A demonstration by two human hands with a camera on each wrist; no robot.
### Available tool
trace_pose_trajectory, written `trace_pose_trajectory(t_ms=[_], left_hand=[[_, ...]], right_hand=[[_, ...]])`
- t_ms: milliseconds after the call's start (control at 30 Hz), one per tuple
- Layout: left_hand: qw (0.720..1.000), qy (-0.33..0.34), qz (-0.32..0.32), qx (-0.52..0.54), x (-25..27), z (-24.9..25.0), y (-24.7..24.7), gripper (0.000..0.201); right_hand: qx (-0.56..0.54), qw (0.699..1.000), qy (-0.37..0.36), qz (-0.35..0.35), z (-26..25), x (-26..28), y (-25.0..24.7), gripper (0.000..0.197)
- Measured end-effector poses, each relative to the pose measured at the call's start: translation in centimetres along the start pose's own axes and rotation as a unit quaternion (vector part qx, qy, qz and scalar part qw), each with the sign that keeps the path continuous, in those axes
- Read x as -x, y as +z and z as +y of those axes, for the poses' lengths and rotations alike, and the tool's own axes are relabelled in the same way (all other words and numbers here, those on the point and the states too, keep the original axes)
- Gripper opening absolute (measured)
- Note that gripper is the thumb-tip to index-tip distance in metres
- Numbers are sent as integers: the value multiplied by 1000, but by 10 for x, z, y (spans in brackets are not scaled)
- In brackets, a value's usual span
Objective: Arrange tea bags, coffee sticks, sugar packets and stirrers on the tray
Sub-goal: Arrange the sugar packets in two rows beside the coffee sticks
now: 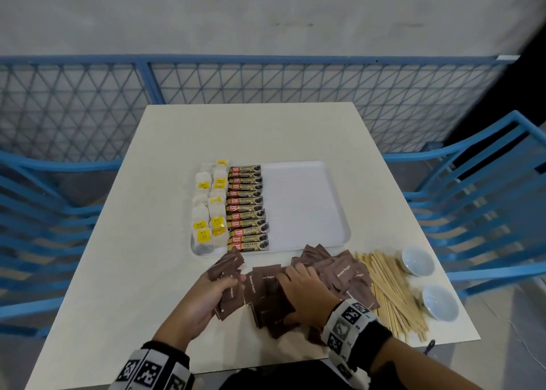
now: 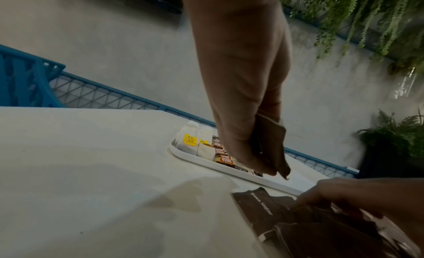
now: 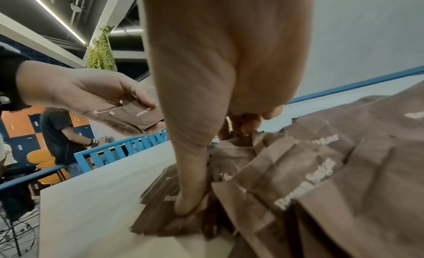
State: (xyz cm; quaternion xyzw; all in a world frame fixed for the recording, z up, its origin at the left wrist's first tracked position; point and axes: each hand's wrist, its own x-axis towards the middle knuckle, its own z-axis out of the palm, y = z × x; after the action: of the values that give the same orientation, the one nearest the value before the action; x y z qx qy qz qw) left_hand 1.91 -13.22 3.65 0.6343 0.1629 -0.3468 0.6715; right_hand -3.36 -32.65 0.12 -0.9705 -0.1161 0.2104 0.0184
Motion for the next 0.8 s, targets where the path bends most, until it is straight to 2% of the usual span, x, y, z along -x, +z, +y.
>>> trace_pose_trajectory(t_ms=[200,267,367,533,600,667,800], left_hand=[[999,3,14,35,-1,1,4,26],[998,2,19,51,-1,1,4,25],[998,8,23,58,0,3,5,26],[998,11,39,52,0,4,8,26],[998,14,42,48,0,5,8,26],[998,16,44,44,0,7,9,26],[998,18,48,42,-1,9,11,33]], right_hand=[[19,999,-49,14,1,0,-1,42],[16,997,-74,9,-1,1,-1,40],[8,993,-119,5,-1,3,0,51],[-31,986,-162,28,6,2,2,38],[-68,984,-162,33,8,-1,0,36],[-150,978,-139,36,12,-2,-7,33],[-350,930,-81,77,23,1,-32,22]])
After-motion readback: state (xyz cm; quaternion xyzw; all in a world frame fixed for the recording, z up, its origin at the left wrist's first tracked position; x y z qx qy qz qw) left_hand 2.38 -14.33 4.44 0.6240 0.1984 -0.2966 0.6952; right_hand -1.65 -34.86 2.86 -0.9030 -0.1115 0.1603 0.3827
